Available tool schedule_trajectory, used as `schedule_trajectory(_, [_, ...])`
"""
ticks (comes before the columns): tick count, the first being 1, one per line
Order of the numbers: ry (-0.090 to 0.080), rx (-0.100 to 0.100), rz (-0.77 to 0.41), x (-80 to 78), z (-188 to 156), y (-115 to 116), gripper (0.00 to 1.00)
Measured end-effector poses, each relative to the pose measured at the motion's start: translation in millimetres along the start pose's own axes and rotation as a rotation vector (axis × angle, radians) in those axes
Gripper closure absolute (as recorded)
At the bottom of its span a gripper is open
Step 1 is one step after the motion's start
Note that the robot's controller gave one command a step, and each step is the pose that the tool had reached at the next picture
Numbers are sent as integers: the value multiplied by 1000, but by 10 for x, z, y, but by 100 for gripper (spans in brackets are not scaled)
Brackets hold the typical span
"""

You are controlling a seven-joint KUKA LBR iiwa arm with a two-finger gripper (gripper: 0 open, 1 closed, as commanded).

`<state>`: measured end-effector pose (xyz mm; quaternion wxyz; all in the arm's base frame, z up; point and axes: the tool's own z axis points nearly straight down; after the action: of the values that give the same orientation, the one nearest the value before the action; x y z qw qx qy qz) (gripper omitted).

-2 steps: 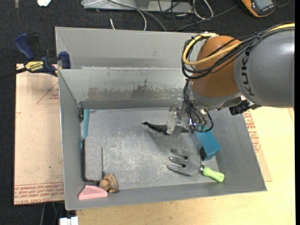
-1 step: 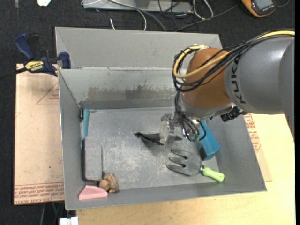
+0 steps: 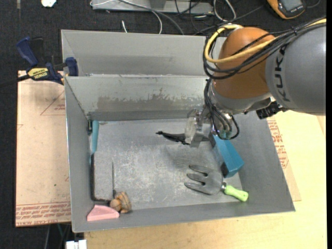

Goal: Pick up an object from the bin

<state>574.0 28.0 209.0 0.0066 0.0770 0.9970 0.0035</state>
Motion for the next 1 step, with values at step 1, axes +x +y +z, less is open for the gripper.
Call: schedule_trajectory(1, [-5, -2, 37, -7, 152, 26, 100])
